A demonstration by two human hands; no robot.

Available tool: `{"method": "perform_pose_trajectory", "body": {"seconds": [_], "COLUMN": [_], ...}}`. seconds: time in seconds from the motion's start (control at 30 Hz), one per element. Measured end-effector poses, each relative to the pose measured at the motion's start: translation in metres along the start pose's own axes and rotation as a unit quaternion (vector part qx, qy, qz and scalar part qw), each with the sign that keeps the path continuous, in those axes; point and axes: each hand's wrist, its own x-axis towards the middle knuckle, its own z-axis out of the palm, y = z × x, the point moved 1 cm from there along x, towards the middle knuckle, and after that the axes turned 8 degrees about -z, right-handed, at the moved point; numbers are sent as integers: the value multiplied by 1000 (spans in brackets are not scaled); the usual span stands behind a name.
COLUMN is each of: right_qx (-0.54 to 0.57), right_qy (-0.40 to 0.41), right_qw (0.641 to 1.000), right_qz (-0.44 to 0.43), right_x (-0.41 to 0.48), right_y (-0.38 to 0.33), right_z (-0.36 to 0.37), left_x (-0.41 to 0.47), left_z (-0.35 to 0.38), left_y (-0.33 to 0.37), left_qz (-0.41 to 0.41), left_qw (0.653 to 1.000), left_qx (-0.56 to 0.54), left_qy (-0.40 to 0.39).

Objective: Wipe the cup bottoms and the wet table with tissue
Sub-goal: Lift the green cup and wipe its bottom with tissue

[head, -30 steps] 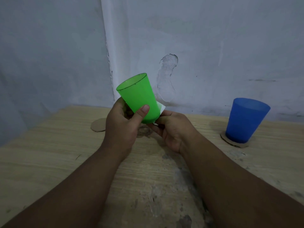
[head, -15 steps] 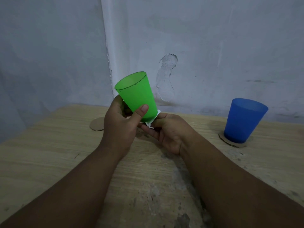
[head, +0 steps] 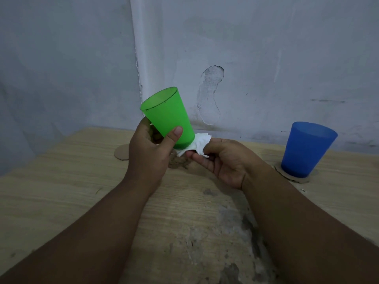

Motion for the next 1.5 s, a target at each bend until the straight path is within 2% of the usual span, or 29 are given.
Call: {"method": "perform_pose_trajectory", "body": {"seconds": [0.23, 0.43, 0.53, 0.93, 1.07, 1.2, 1.3, 1.37, 1.5], "right_qx": [-75, -116, -136, -101, -47, -14, -62, -142, -365], "right_qy": [125, 68, 67, 211, 228, 209, 182, 170, 166], "right_qw": [985, 983, 978, 951, 955, 967, 973, 965, 888], "right_qz": [-87, -125, -141, -201, -184, -143, -131, -141, -224], "right_x": [13, 16, 16, 2, -3, -3, -3, -2, -1], "right_y": [-2, 9, 12, 35, 38, 37, 34, 35, 37], "right_z": [-9, 2, 2, 29, 35, 35, 31, 27, 28], "left_x": [-1, -2, -2, 1, 1, 2, 1, 0, -3], "left_z": [3, 5, 5, 5, 5, 4, 3, 1, -11], "left_y": [-1, -4, -4, -6, -6, -7, -6, -4, 3], "left_qz": [-15, -14, -12, -8, -12, -19, -17, -13, -15], "left_qw": [1000, 1000, 1000, 998, 997, 996, 995, 993, 986], "left_qx": [-19, -6, 2, 50, 59, 62, 80, 101, 136], "left_qy": [-8, -20, -13, 37, 47, 56, 59, 68, 92]}}
